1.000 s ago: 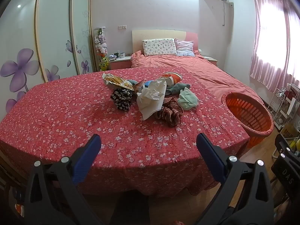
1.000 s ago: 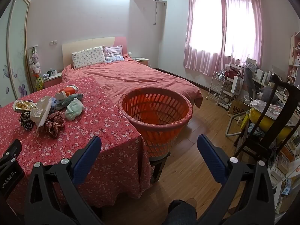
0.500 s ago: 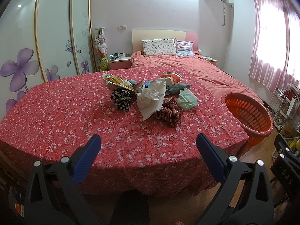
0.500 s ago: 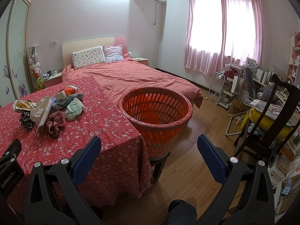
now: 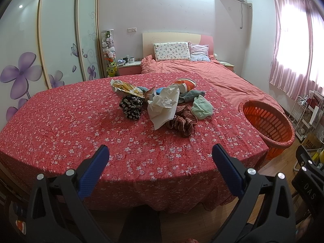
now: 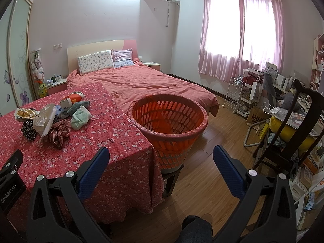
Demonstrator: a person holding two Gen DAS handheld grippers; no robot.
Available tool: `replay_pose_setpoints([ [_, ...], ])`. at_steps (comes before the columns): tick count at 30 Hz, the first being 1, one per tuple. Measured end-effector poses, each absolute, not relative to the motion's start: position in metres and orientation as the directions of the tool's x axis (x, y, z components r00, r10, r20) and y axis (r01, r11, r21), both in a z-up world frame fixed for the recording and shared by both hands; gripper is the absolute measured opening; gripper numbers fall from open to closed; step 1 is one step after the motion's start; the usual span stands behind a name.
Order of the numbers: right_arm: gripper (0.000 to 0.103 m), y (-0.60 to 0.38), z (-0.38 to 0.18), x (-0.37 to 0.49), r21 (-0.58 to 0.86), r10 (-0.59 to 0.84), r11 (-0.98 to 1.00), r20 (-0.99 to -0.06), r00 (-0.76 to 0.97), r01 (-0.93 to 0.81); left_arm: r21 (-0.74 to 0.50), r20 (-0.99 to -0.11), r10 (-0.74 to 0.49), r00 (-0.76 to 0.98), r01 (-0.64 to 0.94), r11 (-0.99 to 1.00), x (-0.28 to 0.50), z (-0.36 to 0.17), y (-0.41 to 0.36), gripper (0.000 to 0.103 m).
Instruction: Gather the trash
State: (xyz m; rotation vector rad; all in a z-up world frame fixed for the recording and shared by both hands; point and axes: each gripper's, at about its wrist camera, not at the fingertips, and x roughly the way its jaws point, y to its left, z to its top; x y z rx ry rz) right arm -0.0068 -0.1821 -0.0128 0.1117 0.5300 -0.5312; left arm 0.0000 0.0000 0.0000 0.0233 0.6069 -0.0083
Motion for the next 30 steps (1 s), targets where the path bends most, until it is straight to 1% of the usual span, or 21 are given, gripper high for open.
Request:
replay_pose_setpoints([
  [30, 0.101, -0.1867, -0.0147, -0.0087, -0.03, -0.454, 0.859, -0.51, 0.731, 0.512, 0.019, -0.569, -0.001, 0.822, 0.015, 1.0, 0.0, 0.0, 0.0001, 0.099],
])
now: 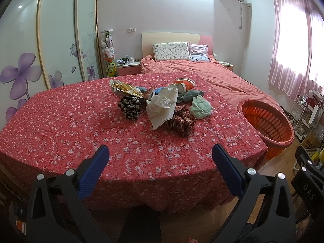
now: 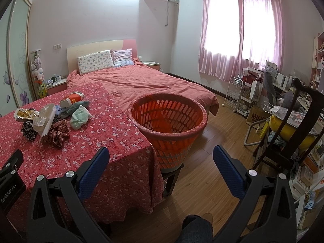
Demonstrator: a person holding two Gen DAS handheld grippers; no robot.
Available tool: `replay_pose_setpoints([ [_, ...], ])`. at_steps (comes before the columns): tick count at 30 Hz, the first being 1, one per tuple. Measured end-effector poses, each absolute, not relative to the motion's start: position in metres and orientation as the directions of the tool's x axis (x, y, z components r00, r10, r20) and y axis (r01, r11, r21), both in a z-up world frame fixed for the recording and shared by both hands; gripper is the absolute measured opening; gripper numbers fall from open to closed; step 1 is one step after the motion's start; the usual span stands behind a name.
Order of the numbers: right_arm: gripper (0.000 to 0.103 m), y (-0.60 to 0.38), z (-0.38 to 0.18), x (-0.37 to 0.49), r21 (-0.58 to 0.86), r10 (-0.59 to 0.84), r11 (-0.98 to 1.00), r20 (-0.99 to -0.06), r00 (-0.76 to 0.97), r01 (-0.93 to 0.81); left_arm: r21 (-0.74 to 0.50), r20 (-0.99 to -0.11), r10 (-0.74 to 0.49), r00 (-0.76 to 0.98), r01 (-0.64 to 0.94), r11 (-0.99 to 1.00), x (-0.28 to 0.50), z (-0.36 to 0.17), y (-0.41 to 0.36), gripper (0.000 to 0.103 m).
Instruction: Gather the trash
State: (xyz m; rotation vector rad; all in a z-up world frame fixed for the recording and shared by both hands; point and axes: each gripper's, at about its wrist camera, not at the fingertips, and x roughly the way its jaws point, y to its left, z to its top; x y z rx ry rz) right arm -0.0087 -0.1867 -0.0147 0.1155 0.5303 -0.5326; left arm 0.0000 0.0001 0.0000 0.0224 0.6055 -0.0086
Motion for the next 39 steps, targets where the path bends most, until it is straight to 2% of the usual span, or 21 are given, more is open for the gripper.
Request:
replay_pose_setpoints([
  [22, 0.101, -0.193, -0.021, 0.001, -0.001, -0.43, 0.865, -0.515, 0.742, 0.501, 0.002, -0.576, -0.003, 0.818, 0.004, 1.0, 0.007, -0.001, 0.008, 0.099],
  [29, 0.101, -0.185, -0.029, 0.03, 0.028, -0.349, 0.903, -0.535, 0.769, 0.43, -0.033, -0.596, 0.02, 0.803, -0.049, 0.998, 0.035, -0.011, 0.037, 0.099],
  [37, 0.1, -0.168, -0.033, 0.081, 0.171, -0.097, 0.959, -0.547, 0.832, 0.224, -0.036, -0.571, 0.052, 0.819, -0.089, 0.995, 0.061, -0.011, 0.071, 0.099],
  [39, 0.094, -0.156, -0.033, 0.097, 0.173, -0.054, 0.969, -0.542, 0.838, 0.175, -0.033, -0.559, 0.069, 0.826, -0.105, 0.994, 0.068, -0.01, 0.082, 0.099],
])
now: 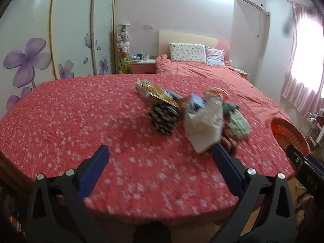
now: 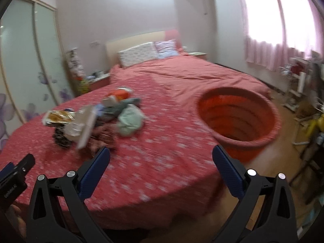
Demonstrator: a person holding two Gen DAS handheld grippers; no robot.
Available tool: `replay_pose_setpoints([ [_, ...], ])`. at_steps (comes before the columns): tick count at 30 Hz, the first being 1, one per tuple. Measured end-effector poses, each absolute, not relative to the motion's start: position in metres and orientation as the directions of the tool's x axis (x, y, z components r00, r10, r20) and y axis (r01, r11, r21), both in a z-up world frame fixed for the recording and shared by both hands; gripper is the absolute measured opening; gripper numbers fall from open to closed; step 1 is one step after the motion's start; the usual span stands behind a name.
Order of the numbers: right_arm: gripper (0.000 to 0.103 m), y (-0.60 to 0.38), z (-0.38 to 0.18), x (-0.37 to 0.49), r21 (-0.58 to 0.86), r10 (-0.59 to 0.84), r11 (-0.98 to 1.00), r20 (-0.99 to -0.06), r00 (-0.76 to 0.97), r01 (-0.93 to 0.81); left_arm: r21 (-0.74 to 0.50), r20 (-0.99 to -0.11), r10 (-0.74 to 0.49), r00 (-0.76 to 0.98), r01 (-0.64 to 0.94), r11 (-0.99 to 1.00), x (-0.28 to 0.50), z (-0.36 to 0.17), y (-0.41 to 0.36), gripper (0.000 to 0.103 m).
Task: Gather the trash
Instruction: 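Grasp the brown plaid scarf with the right gripper while the left gripper approaches the white tissue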
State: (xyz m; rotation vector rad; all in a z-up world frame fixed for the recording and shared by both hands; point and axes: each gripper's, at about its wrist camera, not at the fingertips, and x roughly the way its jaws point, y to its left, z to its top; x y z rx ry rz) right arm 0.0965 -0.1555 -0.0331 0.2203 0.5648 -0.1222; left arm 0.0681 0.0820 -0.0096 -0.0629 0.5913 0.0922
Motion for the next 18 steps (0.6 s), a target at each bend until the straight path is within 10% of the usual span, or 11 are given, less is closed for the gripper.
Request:
replay_pose_setpoints([
  [9, 0.052, -0.107, -0.063, 0.164, 0.193, 0.102, 0.981, -0.64, 0.762, 0.03, -0.057, -0.568, 0.077, 0.819, -0.133, 0.989, 0.084, -0.015, 0.115, 0.099],
  [18, 0.031, -0.092, -0.087, 0.202, 0.181, 0.119, 0.983, -0.721, 0.683, 0.02, -0.101, -0.593, 0.033, 0.804, -0.115, 0.988, 0.093, -0.03, 0.131, 0.098],
])
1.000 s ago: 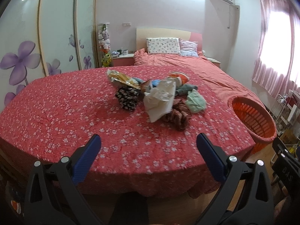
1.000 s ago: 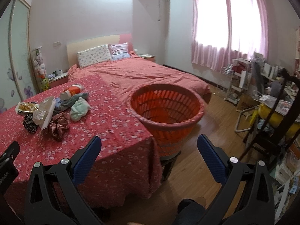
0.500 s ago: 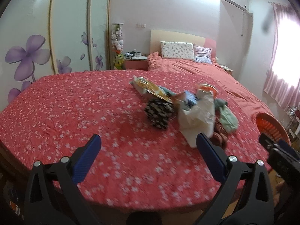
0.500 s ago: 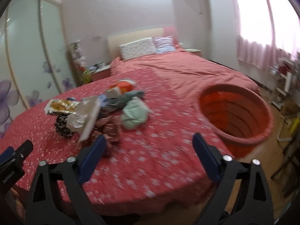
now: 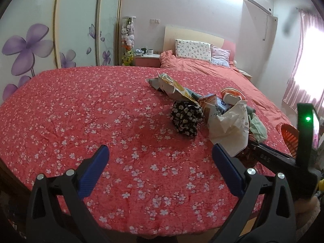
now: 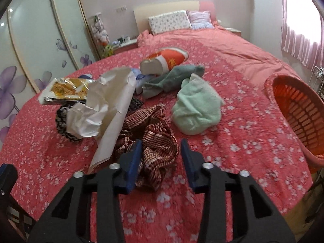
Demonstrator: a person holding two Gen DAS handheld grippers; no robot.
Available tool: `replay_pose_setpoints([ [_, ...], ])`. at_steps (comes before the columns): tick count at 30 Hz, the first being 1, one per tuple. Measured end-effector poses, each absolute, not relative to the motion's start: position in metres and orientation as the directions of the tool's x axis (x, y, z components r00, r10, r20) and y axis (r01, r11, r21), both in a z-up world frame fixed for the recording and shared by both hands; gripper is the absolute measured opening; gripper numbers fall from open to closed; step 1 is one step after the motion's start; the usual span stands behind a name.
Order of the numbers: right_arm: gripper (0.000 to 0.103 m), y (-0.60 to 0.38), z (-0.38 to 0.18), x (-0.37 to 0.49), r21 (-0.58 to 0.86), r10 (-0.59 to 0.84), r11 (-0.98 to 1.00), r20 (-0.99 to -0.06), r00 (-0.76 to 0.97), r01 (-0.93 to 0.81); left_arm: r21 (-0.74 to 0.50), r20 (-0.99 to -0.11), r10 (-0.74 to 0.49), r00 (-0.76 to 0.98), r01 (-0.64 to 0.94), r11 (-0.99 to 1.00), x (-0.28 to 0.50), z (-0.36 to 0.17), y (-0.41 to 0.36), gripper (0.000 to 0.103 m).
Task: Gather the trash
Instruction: 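Grasp the brown plaid scarf with the right gripper while the left gripper approaches the white tissue, then lift the scarf with the right gripper while the left gripper grasps the white tissue paper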
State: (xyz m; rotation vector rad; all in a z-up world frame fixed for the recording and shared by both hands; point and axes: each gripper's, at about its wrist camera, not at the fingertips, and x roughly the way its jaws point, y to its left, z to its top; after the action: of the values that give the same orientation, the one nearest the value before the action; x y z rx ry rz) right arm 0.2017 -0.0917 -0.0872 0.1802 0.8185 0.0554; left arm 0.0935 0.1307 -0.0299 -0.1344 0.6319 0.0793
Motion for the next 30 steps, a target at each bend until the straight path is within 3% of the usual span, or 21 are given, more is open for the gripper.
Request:
replay_pose_setpoints([
  [6, 0.014, -0.091, -0.086, 0.197, 0.163, 0.133, 0.986, -0.718, 0.683, -0.021, -0.143, -0.617, -0.015, 0.787, -0.094, 0.985, 0.103, -0.036, 0.131, 0.094],
  [12, 0.013, -0.105, -0.055, 0.176, 0.202, 0.159, 0.979, -0.642, 0.75, -0.035, -0.125, -0.624, -0.035, 0.781, -0.055, 0.991, 0.113, -0.036, 0.117, 0.092],
  [18, 0.013, -0.131, -0.029, 0.16, 0.151, 0.052, 0.988, -0.557, 0.829, 0.04, -0.133, -0.621, -0.108, 0.776, 0.031, 0.991, 0.128, -0.033, 0.091, 0.092],
  [30, 0.013, -0.18, -0.032, 0.144, 0.148, -0.049, 0.977, -0.545, 0.837, 0.154, -0.068, -0.65, -0.168, 0.741, 0.164, 0.984, 0.171, -0.04, 0.02, 0.092],
])
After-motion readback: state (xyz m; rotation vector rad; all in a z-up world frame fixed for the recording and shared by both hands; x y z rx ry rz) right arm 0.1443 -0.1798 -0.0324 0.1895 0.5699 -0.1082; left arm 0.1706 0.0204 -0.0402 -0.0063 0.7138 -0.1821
